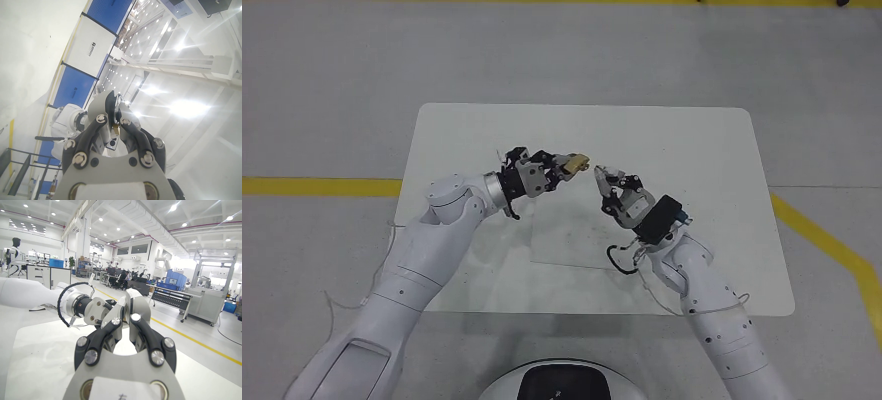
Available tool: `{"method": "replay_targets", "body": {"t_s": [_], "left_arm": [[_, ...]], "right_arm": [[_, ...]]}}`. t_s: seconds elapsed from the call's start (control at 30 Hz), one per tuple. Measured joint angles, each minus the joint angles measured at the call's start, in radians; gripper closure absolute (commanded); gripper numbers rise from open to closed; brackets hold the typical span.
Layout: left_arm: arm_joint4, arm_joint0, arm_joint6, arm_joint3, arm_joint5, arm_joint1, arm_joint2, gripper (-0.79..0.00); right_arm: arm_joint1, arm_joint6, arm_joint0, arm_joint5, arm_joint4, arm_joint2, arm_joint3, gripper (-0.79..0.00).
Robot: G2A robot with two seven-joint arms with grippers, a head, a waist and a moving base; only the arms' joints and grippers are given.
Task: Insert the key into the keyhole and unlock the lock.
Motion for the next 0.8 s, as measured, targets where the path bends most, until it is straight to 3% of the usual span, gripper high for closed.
{"method": "replay_targets", "body": {"t_s": [0.07,0.23,0.47,0.6,0.8], "left_arm": [[0.058,-0.001,0.023,-0.014,-0.02,0.005,-0.002,0.0],[0.299,0.003,0.113,-0.064,-0.051,0.024,-0.005,0.0],[0.278,0.007,0.117,-0.067,-0.053,0.023,-0.006,0.0],[0.295,0.035,0.147,-0.11,-0.063,0.028,-0.022,0.0],[0.353,0.058,0.163,-0.157,-0.049,0.034,-0.026,0.0]], "right_arm": [[0.005,0.002,-0.024,0.001,0.005,0.025,-0.022,-0.785],[0.007,0.008,-0.032,-0.005,-0.001,0.035,-0.031,-0.785],[0.007,0.015,-0.033,0.003,-0.011,0.034,-0.037,-0.785],[0.011,0.046,-0.038,0.092,-0.156,0.027,-0.058,-0.419],[0.018,0.109,-0.019,0.155,-0.417,-0.013,-0.045,-0.111]]}}
